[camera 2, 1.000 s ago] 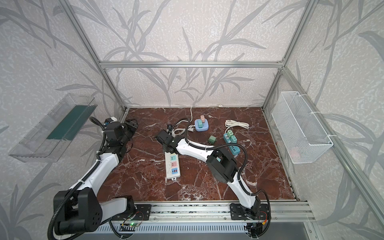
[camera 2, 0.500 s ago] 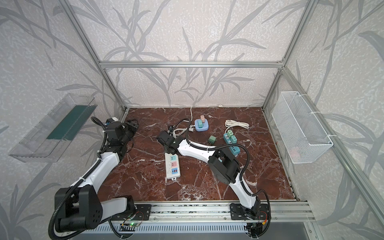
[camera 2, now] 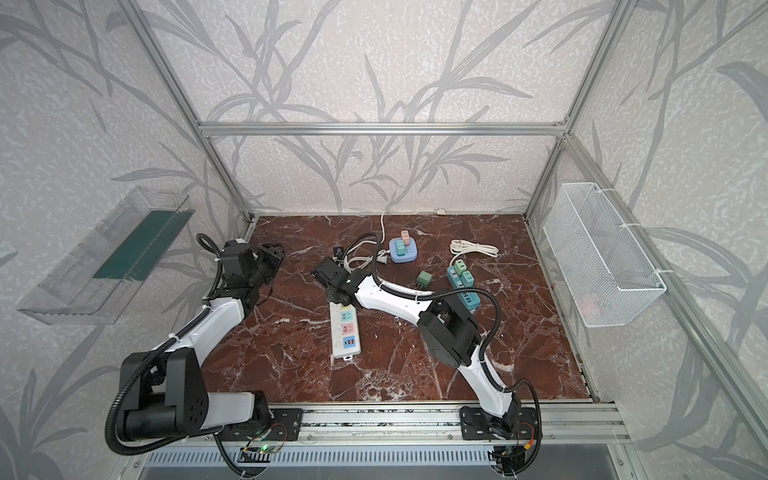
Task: Insert the plug
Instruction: 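Lower the teal adapter into the socket beside the pink adapter, open right gripper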
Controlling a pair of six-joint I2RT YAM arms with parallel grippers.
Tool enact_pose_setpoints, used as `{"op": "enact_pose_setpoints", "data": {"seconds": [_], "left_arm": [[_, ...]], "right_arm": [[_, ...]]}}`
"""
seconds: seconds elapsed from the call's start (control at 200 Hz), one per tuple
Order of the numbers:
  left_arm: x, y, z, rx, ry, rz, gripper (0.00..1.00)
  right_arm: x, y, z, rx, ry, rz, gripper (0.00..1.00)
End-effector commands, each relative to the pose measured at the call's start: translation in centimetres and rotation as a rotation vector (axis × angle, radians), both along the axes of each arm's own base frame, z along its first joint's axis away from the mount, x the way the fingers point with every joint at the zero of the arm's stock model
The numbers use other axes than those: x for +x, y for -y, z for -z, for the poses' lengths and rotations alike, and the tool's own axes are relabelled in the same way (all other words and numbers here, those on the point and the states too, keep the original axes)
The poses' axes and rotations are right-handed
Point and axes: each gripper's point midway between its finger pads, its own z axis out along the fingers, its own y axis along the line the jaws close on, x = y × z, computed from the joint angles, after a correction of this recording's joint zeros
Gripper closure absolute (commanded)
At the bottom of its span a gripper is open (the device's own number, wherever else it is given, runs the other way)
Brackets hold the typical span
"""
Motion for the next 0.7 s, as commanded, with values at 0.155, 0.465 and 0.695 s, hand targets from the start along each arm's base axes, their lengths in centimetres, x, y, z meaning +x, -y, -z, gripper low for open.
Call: {"op": "enact_pose_setpoints", "data": {"seconds": [0.155,0.465,0.695], "left_arm": [[0.8,-0.1,-1.6,-0.022,0.04,0.006,0.46],[0.8,-0.1,-1.5,-0.031,0.04,0.005,0.47],[0.8,0.0,-1.6,-0.037,0.043,0.007,0.47]], "right_arm": [[0.3,-0.4,1.9,-0.021,-0.029,-0.007,1.0],[0.5,0.3,3.7,-0.06,-0.047,0.021,1.0],[0.4,1.3,4.0,-0.133,-0.053,0.032,1.0]]}}
